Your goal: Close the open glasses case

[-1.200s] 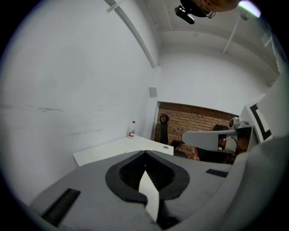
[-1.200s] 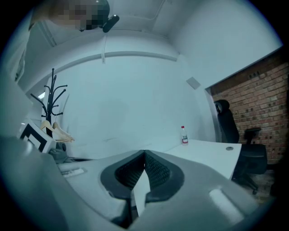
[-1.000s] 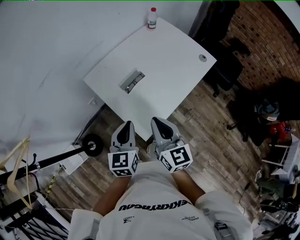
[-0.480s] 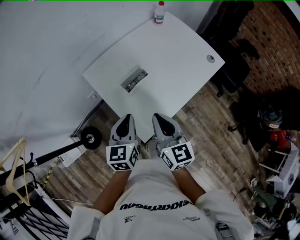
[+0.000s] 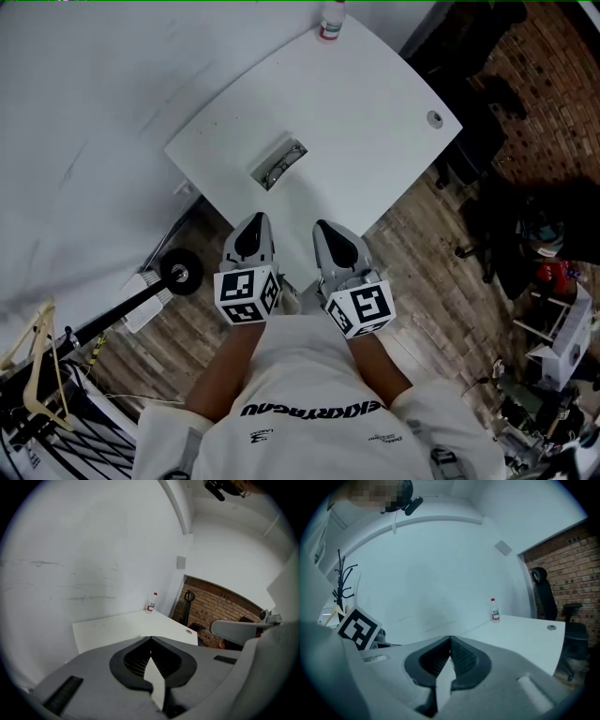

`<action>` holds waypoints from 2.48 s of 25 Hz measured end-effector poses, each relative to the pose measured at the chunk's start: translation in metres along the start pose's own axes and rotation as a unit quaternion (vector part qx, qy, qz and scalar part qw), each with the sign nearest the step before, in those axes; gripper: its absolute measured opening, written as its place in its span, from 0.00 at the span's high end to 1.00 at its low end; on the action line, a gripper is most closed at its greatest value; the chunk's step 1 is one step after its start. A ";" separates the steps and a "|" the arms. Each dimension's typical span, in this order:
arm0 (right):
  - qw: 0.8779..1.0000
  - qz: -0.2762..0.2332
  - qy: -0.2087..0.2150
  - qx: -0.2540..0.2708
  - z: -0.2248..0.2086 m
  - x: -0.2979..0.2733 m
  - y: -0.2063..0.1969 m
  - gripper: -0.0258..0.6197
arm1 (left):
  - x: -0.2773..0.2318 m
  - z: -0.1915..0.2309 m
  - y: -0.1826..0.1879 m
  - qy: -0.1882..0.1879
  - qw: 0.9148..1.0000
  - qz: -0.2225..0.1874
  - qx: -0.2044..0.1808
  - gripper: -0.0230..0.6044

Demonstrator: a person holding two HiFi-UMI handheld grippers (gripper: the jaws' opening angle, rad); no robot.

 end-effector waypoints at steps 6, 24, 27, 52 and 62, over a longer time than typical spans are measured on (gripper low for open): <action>1.000 0.022 -0.009 -0.006 -0.006 -0.026 -0.011 0.96 | -0.030 0.023 -0.001 0.010 1.000 0.024 0.012 0.93; 0.997 0.072 -0.014 -0.020 -0.014 -0.082 -0.045 0.96 | -0.100 0.083 -0.010 0.047 0.994 0.067 0.075 0.87; 0.997 0.077 -0.011 -0.017 -0.015 -0.090 -0.049 0.96 | -0.109 0.089 -0.016 0.050 0.993 0.074 0.079 0.87; 0.994 0.111 -0.005 -0.013 -0.019 -0.116 -0.075 0.96 | -0.158 0.128 -0.036 0.058 0.986 0.087 0.129 0.87; 0.993 0.118 -0.010 -0.015 -0.023 -0.118 -0.079 0.96 | -0.165 0.130 -0.038 0.063 0.985 0.093 0.131 0.87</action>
Point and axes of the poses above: the fingertips, and each gripper's own axes: x backward along the fingers, z to its left, y out of its top, the point moved 7 cm from there along x, backward along the fingers, and after that the axes turned 6 degrees about x, right-handed, at the moved point
